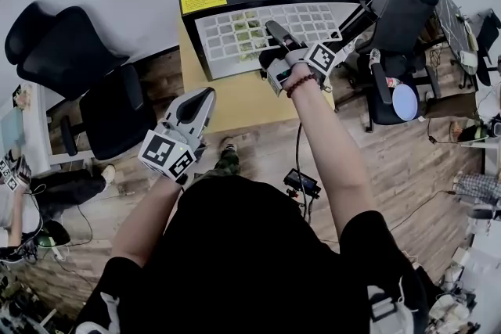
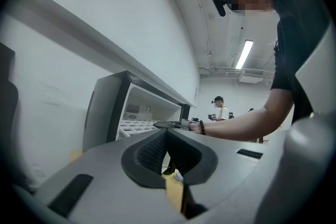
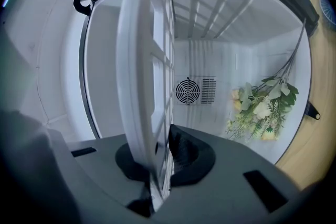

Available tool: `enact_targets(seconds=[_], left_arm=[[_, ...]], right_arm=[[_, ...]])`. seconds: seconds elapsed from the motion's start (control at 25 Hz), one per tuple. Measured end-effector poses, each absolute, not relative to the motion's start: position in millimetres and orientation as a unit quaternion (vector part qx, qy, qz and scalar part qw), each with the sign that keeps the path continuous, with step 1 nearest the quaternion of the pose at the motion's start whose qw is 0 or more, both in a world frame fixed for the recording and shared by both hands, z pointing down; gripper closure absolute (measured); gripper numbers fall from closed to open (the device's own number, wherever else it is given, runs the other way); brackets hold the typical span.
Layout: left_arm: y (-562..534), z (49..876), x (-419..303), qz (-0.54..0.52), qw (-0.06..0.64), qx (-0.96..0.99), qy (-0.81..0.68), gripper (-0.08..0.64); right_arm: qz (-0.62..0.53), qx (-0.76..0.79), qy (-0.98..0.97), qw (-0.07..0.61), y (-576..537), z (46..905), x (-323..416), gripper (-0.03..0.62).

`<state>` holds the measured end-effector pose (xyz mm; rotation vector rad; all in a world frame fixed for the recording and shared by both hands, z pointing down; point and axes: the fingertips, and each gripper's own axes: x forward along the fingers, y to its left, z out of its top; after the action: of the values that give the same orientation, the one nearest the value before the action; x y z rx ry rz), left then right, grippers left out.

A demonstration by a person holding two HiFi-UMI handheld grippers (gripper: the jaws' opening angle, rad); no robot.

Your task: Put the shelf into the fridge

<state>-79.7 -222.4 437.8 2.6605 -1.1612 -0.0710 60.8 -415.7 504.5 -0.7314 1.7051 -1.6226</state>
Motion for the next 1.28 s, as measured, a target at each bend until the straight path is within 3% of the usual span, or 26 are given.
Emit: enact_targets(seconds=[1.28], left_arm=[[-213, 443, -106, -0.022, 0.123, 0.906, -0.405, 0.540]], right_arm=[[-0.600, -0.292, 0.644, 0.373, -462, 507, 53, 0.554]])
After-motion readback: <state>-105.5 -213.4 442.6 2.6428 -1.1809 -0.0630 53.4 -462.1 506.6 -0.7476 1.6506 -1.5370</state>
